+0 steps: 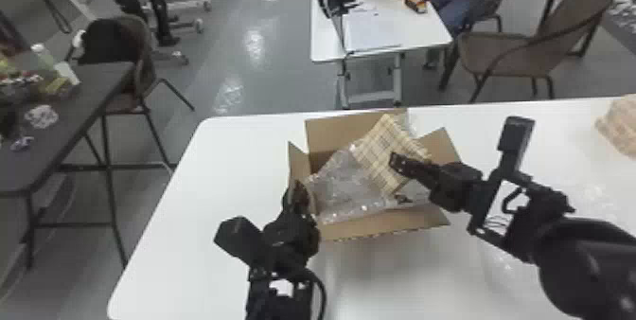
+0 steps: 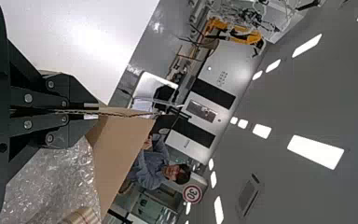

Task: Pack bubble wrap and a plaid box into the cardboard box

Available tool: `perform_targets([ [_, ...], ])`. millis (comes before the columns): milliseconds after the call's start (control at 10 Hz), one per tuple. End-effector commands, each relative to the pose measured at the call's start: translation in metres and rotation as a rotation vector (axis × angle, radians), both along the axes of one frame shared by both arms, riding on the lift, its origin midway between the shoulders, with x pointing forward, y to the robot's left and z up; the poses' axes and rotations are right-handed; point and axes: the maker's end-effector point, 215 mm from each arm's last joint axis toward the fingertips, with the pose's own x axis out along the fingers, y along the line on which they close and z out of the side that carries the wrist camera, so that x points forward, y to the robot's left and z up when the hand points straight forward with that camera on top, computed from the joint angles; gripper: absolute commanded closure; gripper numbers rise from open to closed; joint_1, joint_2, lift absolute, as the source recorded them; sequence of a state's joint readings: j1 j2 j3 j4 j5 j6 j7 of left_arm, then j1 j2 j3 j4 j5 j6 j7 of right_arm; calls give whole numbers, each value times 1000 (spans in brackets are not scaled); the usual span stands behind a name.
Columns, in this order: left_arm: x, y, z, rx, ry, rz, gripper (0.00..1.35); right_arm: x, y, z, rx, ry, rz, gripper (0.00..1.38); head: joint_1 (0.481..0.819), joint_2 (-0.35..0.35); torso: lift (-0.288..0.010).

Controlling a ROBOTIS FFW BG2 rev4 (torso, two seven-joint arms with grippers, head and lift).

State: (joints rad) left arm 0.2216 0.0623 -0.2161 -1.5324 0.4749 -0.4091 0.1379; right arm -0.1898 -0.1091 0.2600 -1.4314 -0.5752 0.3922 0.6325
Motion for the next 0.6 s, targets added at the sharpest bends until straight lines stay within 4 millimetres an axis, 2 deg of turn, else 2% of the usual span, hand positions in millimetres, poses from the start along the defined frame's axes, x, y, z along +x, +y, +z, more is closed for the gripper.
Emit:
perform_targets([
  [0, 0, 0, 0, -1, -1, -1, 1165, -2, 6, -18, -15, 26, 10, 1035, 695, 221, -72],
  [200, 0, 0, 1, -6, -3, 0, 1165, 7, -4, -39, -78, 32, -7, 1035, 695, 229, -72],
  [400, 0, -1, 1, -9, -4, -3, 1165, 10, 3, -51, -80, 9, 6, 1033, 695, 220, -72],
  [500, 0, -2, 0, -9, -1, -5, 1165, 11, 5, -53, -81, 8, 8, 937, 695, 221, -72],
])
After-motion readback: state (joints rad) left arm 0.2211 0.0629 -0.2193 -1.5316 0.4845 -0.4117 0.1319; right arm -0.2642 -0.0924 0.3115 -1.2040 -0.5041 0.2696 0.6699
